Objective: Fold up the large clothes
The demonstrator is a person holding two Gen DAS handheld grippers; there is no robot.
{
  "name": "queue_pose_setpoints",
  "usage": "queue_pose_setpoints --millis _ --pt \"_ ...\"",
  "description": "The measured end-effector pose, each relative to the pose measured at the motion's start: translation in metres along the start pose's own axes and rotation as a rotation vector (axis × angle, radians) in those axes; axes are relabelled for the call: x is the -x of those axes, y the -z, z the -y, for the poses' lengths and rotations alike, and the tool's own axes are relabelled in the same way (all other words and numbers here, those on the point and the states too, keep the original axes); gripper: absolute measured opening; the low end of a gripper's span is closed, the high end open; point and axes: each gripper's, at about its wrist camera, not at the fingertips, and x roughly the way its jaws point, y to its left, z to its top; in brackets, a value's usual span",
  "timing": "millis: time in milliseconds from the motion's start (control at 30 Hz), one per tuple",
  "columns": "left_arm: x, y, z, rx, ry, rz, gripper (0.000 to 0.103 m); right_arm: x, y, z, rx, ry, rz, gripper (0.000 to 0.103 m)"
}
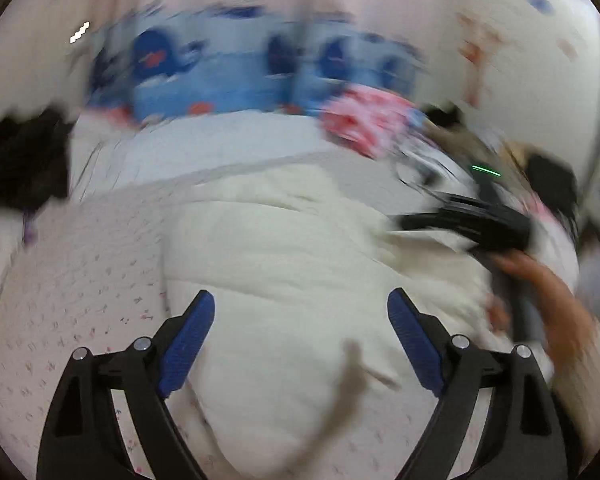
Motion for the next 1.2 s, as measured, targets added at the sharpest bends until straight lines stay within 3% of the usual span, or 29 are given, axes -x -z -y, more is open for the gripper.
queue_pose_setpoints --millis 67,133,200,267,300,333,400,500,533,600,633,700,733,767,900,967,1000,1067,1133,1200 --pt "-0.033 -0.001 -0.016 0.075 0.040 -0.065 0.084 0.020 -0.002 -0.025 0.083 -0.066 0.110 0.096" --pt "-0.066 0.003 -0.002 0.046 0.047 -0.140 0.084 0.023 -0.001 -0.050 0.185 -0.076 0.131 0.096" --pt "-0.077 0.011 0.027 -0.072 0.008 -0.146 0.084 0.003 0.009 -0.061 0.275 0.031 0.052 0.096" --pt "-0.083 0.021 0.050 -0.158 -0.003 -0.169 0.085 -0.050 0.024 -0.046 0.305 0.243 -0.143 0.096" --pt "-0.083 0.024 0.055 -0.189 -0.005 -0.175 0.084 -0.073 0.032 -0.028 0.281 0.274 -0.211 0.096" --pt "-0.079 0.022 0.055 -0.200 0.035 -0.185 0.084 -0.075 0.032 -0.015 0.213 0.233 -0.234 0.096" --pt "-0.061 0.016 0.041 -0.128 0.094 -0.170 0.084 -0.065 0.028 -0.011 0.187 0.261 -0.211 0.096" --pt "-0.033 0.004 -0.024 0.166 0.127 -0.089 0.089 -0.068 0.031 -0.012 0.182 0.277 -0.212 0.096" --pt "-0.029 0.006 -0.061 0.326 0.118 -0.085 0.094 -0.069 0.032 -0.012 0.180 0.281 -0.213 0.096" --pt "-0.041 0.011 -0.097 0.448 0.117 -0.123 0.095 -0.073 0.034 -0.012 0.167 0.275 -0.219 0.096" --pt "-0.060 0.014 -0.112 0.493 0.127 -0.196 0.095 -0.074 0.029 -0.008 0.153 0.265 -0.224 0.096" --pt "-0.100 0.030 -0.122 0.559 0.220 -0.342 0.096 -0.075 0.025 0.002 0.090 0.212 -0.242 0.096" --pt "-0.114 0.036 -0.121 0.582 0.290 -0.368 0.097 -0.077 0.025 0.008 0.054 0.179 -0.252 0.096" --pt "-0.123 0.039 -0.116 0.596 0.360 -0.374 0.097 -0.081 0.024 0.012 0.032 0.153 -0.255 0.096" --pt "-0.110 0.017 -0.093 0.469 0.366 -0.316 0.095 -0.099 0.023 -0.007 0.018 0.048 -0.226 0.097" --pt "-0.081 -0.002 -0.095 0.394 0.328 -0.263 0.093 -0.108 0.021 -0.035 0.044 0.004 -0.186 0.097" --pt "-0.064 -0.009 -0.100 0.365 0.291 -0.235 0.093 -0.117 0.021 -0.055 0.073 -0.062 -0.177 0.097" --pt "-0.032 -0.024 -0.121 0.304 0.217 -0.177 0.093 -0.134 0.028 -0.082 0.121 -0.118 -0.206 0.097" --pt "-0.008 -0.022 -0.141 0.235 0.104 -0.192 0.093 -0.159 0.045 -0.107 0.234 -0.057 -0.283 0.097" --pt "-0.015 -0.006 -0.161 0.210 0.014 -0.288 0.093 -0.193 0.069 -0.117 0.384 0.106 -0.405 0.097"
